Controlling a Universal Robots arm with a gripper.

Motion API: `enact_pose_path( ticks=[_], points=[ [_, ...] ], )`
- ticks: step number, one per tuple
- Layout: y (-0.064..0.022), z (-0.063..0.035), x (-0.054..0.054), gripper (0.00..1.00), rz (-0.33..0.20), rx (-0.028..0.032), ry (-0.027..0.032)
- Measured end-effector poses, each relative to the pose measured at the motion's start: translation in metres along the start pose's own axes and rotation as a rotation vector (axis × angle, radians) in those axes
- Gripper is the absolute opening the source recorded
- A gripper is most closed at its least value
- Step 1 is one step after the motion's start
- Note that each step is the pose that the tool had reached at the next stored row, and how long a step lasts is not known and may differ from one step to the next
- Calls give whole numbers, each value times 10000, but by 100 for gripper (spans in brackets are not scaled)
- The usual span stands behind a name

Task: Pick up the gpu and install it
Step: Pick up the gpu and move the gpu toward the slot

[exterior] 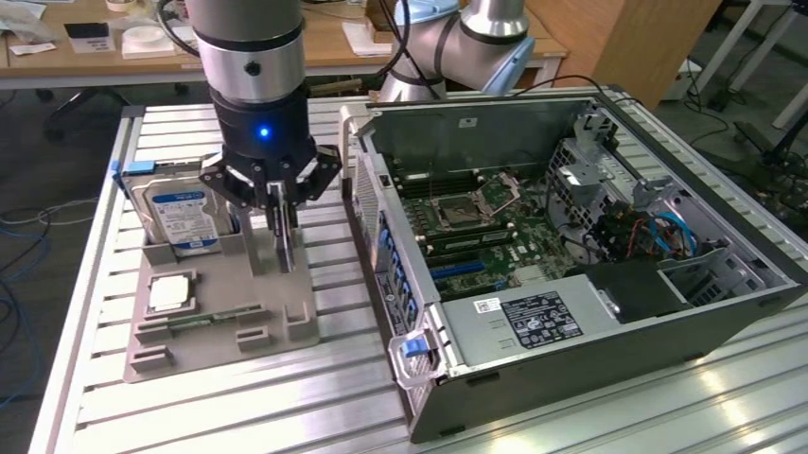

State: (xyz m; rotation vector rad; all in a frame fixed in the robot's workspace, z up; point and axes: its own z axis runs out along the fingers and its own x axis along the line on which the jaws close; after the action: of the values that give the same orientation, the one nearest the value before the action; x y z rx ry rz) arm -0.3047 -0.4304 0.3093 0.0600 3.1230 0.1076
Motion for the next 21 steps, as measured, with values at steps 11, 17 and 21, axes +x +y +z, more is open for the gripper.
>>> enact_pose_path(
  ticks=[11, 17, 21],
  points=[
    [12, -175, -2, 28, 1, -2, 0],
    [20, -292, -4, 28, 0, -1, 0],
    [24, -356, -5, 28, -1, -2, 0]
  ],
)
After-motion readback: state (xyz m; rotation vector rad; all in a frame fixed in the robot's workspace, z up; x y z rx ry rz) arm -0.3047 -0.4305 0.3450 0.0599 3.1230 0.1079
